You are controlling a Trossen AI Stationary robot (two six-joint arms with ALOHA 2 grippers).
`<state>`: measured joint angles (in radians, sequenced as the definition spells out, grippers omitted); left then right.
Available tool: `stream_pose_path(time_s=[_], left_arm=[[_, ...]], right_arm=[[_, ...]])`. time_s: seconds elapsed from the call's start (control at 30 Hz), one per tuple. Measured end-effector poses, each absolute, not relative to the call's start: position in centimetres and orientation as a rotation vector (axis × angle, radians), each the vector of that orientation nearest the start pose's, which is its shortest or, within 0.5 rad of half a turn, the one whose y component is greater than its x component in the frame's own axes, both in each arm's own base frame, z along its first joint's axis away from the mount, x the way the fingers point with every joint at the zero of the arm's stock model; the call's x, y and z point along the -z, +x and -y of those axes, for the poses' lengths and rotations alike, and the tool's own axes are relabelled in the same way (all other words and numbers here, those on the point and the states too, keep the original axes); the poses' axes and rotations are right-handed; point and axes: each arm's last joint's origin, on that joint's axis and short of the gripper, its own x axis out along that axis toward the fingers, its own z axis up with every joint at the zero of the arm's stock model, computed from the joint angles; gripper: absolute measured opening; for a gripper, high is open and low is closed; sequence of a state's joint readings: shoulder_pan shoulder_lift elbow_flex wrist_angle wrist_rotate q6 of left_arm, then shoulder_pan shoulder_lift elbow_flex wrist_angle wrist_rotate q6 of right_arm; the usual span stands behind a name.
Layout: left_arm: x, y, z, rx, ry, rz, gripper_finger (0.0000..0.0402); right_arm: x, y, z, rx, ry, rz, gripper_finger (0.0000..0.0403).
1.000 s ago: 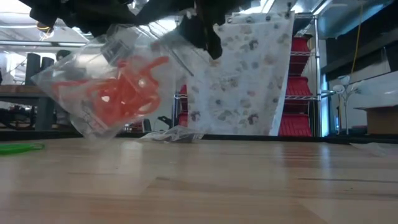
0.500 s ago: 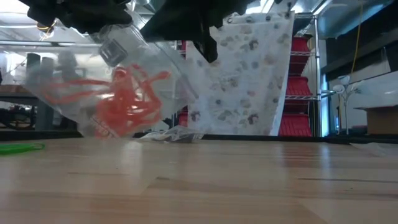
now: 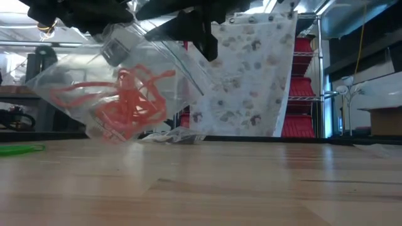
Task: Sort rubber bands
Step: Close the transparent zip bag
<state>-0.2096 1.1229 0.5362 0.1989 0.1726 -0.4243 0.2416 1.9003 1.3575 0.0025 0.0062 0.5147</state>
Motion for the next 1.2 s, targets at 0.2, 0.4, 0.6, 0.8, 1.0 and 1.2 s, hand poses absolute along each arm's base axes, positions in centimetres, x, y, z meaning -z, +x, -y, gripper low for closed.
stream_pose_path(time_s=[0.2,0.4,0.6,0.8,1.0,1.2], left_arm=[[-21.9,22.58,5.31,0.294,-0.378,-0.463,0.0],[-21.93,22.59,5.31,0.307,-0.322,-0.45,0.0],[-22.15,22.71,5.22,0.281,-0.319,-0.42,0.0],[-22.2,22.73,5.22,0.272,-0.339,-0.417,0.0],[-22.17,22.74,5.18,0.261,-0.345,-0.419,0.0],[-22.09,22.7,5.19,0.259,-0.344,-0.428,0.0]], right_arm=[[-22.79,41.65,-10.22,-0.09,0.385,-0.582,0.0156],[-22.77,41.62,-10.34,-0.129,0.392,-0.594,0.0122],[-22.76,41.55,-10.62,-0.136,0.392,-0.596,0.0115],[-22.72,41.57,-10.51,-0.089,0.374,-0.585,0.0114],[-22.56,41.48,-10.43,-0.07,0.367,-0.6,0.0088],[-22.69,41.59,-10.48,-0.094,0.369,-0.583,0.0039]])
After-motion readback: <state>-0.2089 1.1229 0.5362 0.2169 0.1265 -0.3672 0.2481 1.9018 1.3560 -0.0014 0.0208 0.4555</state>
